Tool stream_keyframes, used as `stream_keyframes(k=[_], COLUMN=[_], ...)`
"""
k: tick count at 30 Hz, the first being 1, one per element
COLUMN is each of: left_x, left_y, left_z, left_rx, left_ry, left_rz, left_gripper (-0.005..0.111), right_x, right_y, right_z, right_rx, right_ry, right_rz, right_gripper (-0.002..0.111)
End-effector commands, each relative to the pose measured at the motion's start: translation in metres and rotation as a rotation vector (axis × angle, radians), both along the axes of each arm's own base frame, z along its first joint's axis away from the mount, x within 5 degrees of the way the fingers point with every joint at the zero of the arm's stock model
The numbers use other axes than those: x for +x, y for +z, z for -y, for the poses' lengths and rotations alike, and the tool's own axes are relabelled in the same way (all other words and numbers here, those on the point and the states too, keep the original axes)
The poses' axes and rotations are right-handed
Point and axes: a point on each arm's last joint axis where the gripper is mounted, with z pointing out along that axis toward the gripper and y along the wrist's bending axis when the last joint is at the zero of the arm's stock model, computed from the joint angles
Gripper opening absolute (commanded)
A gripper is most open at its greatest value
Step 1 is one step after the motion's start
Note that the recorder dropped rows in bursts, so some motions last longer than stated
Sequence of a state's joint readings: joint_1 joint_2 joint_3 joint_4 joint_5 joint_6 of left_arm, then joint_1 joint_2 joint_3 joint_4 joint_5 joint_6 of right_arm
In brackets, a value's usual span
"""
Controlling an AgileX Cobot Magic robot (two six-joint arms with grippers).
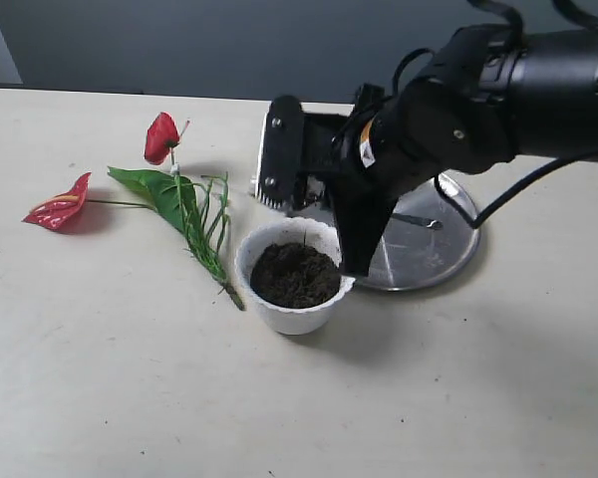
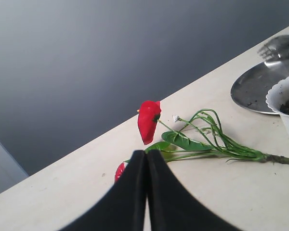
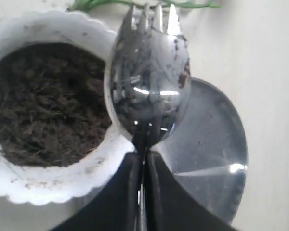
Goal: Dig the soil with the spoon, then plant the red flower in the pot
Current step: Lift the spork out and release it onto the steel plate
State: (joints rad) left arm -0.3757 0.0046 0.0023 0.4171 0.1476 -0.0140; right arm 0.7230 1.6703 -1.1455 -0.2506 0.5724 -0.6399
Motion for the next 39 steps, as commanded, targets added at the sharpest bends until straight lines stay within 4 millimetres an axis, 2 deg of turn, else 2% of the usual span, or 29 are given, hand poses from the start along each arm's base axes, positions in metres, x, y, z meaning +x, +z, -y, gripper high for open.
stream_keyframes(k=[1,4,8,17,27,33,36,39], left_x=[-0.001,-0.001,-0.001,-0.001,-0.001,-0.001,-0.001,-0.001], left_y=[0.002,0.002,0.002,0.002,0.002,0.002,0.002,0.002], left_z=[0.001,0.001,0.001,0.001,0.001,0.001,0.001,0.001], left_rx=[-0.018,-0.018,-0.018,-0.018,-0.018,-0.019,-0.019,-0.019], left_ry=[-0.011,-0.011,-0.011,-0.011,-0.011,-0.012,-0.012,-0.012], left_rz=[0.011,0.011,0.011,0.011,0.011,0.012,0.012,0.012], left_gripper=[0.001,0.001,0.001,0.001,0.001,0.001,0.001,0.001], right_x=[0.025,0.043,0.055,0.071,0.090,0.095,0.096,0.096], right_y=[0.011,-0.001,-0.019,-0.050,-0.092,-0.089,-0.089,-0.088], right_z=[0.030,0.048,0.060,0.050,0.041,0.037,0.037,0.037], right_rx=[0.117,0.157,0.185,0.220,0.130,0.176,0.181,0.185], right_ry=[-0.209,-0.341,-0.469,-0.459,-0.452,-0.435,-0.432,-0.439], right_rz=[0.030,-0.010,-0.073,-0.066,-0.121,-0.083,-0.079,-0.080], right_gripper=[-0.001,-0.001,-0.001,-0.001,-0.001,-0.001,0.009,0.025])
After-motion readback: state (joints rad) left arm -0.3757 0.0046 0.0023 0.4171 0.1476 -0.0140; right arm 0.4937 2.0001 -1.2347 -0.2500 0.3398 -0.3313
